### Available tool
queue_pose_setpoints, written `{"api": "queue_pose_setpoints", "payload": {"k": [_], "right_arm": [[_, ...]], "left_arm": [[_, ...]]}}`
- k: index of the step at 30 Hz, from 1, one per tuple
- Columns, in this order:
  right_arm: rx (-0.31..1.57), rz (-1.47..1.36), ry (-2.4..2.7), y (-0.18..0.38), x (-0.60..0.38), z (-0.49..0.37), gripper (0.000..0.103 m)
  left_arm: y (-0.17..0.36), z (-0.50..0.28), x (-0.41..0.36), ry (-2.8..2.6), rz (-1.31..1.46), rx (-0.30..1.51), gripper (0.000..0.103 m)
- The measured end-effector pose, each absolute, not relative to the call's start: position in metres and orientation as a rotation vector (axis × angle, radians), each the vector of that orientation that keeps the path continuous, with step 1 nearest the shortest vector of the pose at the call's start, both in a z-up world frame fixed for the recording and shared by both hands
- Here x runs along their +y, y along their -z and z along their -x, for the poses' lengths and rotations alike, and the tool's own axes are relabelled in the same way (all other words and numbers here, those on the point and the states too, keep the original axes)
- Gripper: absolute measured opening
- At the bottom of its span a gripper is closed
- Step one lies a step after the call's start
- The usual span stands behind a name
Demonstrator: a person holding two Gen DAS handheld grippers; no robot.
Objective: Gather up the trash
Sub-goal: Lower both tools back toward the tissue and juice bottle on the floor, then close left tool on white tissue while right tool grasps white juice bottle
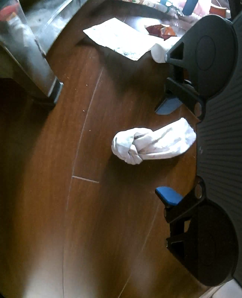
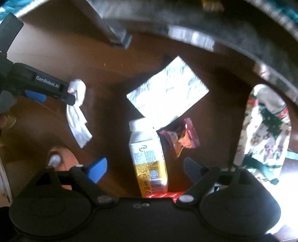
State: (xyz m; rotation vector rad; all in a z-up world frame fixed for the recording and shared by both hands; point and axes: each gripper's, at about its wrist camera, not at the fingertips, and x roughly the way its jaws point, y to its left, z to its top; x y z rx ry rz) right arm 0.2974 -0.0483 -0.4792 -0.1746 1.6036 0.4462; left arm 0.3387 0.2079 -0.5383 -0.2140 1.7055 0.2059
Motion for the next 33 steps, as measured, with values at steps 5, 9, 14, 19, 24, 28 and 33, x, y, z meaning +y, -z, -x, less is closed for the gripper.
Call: {"api": "queue_pose_setpoints", "payload": {"k": [5, 9, 14, 19, 24, 28, 33], "right_arm": [[1.649, 0.219, -0.444, 0.507, -0.042, -0.298, 0.080], [1.694, 0.212, -0.428, 0.526, -0.040, -0.299, 0.078], [1.731, 0.200, -0.411, 0.540, -0.035, -0.299, 0.067], [1.715, 0.250, -0.411, 0.545, -0.028, -0.296, 0.054], [1.691, 0.270, -0.413, 0.542, -0.026, -0.293, 0.053], [1.673, 0.246, -0.411, 0.536, -0.024, -0.290, 0.052], [1.637, 0.229, -0.407, 0.523, -0.029, -0.288, 0.052]], "left_arm": [[0.558, -0.337, 0.199, -0.208, 0.202, 1.706, 0.084], [0.569, -0.335, 0.194, -0.209, 0.188, 1.716, 0.070], [0.575, -0.334, 0.189, -0.213, 0.171, 1.722, 0.054], [0.576, -0.332, 0.185, -0.176, 0.180, 1.717, 0.041], [0.572, -0.329, 0.182, -0.181, 0.181, 1.709, 0.016], [0.569, -0.322, 0.181, -0.184, 0.191, 1.692, 0.008], [0.557, -0.316, 0.181, -0.164, 0.210, 1.674, 0.006]]}}
